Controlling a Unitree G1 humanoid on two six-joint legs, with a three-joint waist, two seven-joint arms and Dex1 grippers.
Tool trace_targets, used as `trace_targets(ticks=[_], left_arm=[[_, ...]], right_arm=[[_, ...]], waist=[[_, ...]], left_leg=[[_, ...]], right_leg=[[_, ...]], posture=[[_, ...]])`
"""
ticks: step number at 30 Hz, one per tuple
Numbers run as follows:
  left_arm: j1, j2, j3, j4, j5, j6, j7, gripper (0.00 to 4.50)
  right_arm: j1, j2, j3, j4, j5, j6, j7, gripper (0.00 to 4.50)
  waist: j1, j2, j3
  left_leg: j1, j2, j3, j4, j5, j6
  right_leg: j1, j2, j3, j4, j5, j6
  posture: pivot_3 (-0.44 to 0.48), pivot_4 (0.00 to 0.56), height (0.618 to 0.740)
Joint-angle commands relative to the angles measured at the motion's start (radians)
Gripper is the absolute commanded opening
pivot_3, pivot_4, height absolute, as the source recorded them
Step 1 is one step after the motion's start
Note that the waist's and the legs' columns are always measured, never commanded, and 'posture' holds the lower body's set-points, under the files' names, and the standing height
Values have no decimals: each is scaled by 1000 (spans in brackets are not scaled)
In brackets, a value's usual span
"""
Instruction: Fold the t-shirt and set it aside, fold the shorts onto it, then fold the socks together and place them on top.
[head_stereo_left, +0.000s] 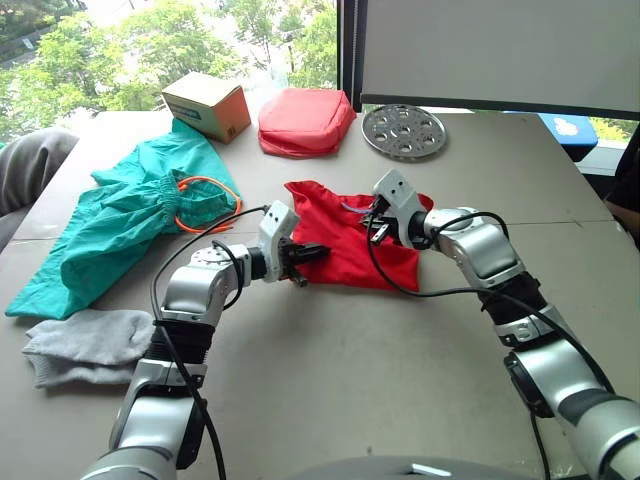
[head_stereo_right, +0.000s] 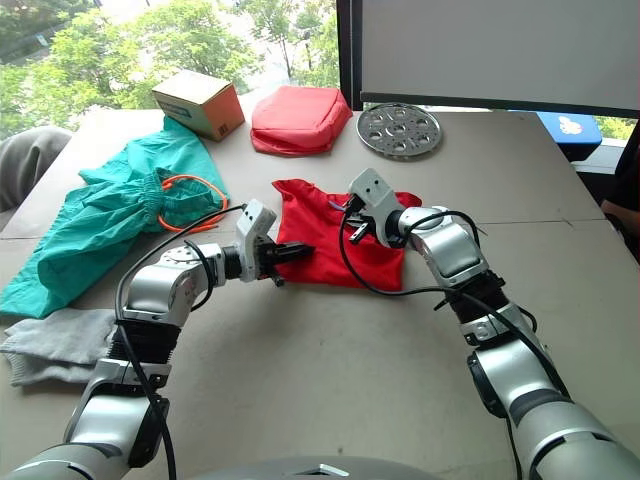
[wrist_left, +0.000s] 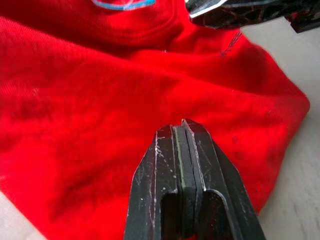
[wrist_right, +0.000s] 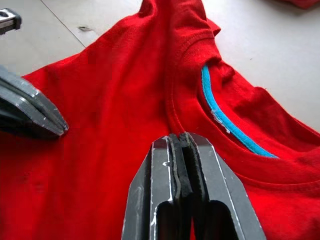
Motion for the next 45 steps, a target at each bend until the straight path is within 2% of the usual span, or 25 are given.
trace_targets(ticks=[1,3,8,10,12,13,14,15,16,17,18,21,23,26,32,36,37,38,43,45], left_arm=[[55,31,0,-76,11,20,34,41],[96,52,4,-122,-8,34,24,41],[156,85,16,-191,-40,54,26,41],[170,84,30,-200,-42,45,44,41],[167,62,79,-209,-76,34,62,41],[163,49,118,-224,-121,53,60,0],[164,46,147,-245,-160,63,50,525],[169,50,167,-268,-187,65,37,525],[182,63,180,-298,-211,59,12,957],[202,81,191,-325,-222,39,-10,1263],[229,108,191,-354,-218,-7,-50,1840],[292,179,161,-398,-192,-109,-140,3182],[311,213,116,-369,-124,-224,-179,3182],[282,216,50,-263,-30,-355,-189,3182],[166,191,-46,-39,130,-546,-159,3182],[108,184,-112,103,209,-625,-177,3182],[99,180,-116,124,206,-617,-187,2634],[94,179,-120,136,200,-608,-202,2391],[114,191,-104,107,125,-524,-281,13],[149,209,-90,32,62,-462,-328,0]], right_arm=[[-76,67,-28,146,-53,-68,-104,48],[-118,102,-66,274,-79,-136,-203,48],[-184,126,-119,477,-107,-268,-299,48],[-177,128,-140,461,-94,-330,-271,48],[-122,114,-155,294,-17,-323,-117,48],[-84,91,-146,189,-1,-315,-58,477],[-42,59,-129,79,12,-305,3,651],[-1,26,-116,-24,31,-284,54,651],[49,-16,-102,-144,53,-269,111,1299],[114,-78,-86,-283,81,-246,180,1646],[176,-143,-72,-403,96,-231,233,2195],[296,-284,-33,-593,93,-241,329,3581],[377,-358,-16,-653,82,-241,361,3581],[434,-414,6,-635,33,-276,367,3581],[423,-400,37,-530,-45,-284,323,3581],[397,-368,64,-437,-100,-245,289,3581],[393,-366,70,-422,-112,-242,287,3042],[391,-364,73,-413,-119,-233,286,2759],[402,-370,48,-436,-73,-153,320,271],[420,-395,40,-472,-45,-140,358,100]], waist=[[-3,0,0],[-6,0,0],[-4,1,0],[-6,1,0],[-6,1,0],[-7,1,0],[-7,1,1],[-4,2,1],[1,2,1],[1,2,1],[4,2,1],[2,2,1],[2,2,1],[4,2,1],[7,0,0],[9,0,0],[9,0,0],[10,0,-1],[9,-1,-1],[9,-1,-2]], left_leg=[[1,0,0,0,0,0],[4,0,0,-2,0,0],[5,0,1,-5,0,-1],[5,0,1,-5,0,-1],[6,0,1,-5,0,-1],[6,0,1,-5,0,-1],[6,0,1,-5,0,-1],[6,0,1,-5,0,-1],[5,1,0,-5,0,-1],[3,1,-3,-5,0,-1],[2,1,-3,-5,0,-1],[1,0,-2,-5,0,-1],[3,0,0,-5,0,-1],[7,0,2,-5,0,-2],[9,1,1,-3,3,-5],[7,1,1,-4,3,-5],[7,1,1,-4,3,-5],[7,1,2,-4,2,-5],[8,1,2,-3,2,-4],[9,1,2,-3,2,-5]], right_leg=[[0,0,0,0,0,0],[1,0,0,1,0,0],[2,0,0,0,0,0],[2,0,1,0,0,0],[2,0,1,0,0,0],[2,0,1,0,0,0],[2,0,1,0,0,0],[2,0,1,0,0,0],[2,0,0,0,0,0],[2,0,-2,0,0,0],[2,0,-3,0,0,0],[2,-1,-3,-3,-1,-1],[2,-2,-1,-4,-3,-4],[3,-2,-1,-3,-4,-2],[3,0,0,-1,-5,1],[2,0,0,-2,-3,-4],[2,0,0,-2,-3,-4],[2,0,0,-2,-3,-4],[4,-1,0,-1,-3,-3],[4,-1,0,-1,-4,-2]], posture=[[0,150,739],[0,150,739],[0,150,739],[0,150,739],[0,150,739],[0,150,739],[0,150,739],[0,150,739],[0,150,739],[0,150,739],[0,150,739],[0,150,739],[0,150,739],[0,150,739],[0,150,739],[0,150,739],[0,150,739],[0,150,739],[0,150,739],[0,150,739]])
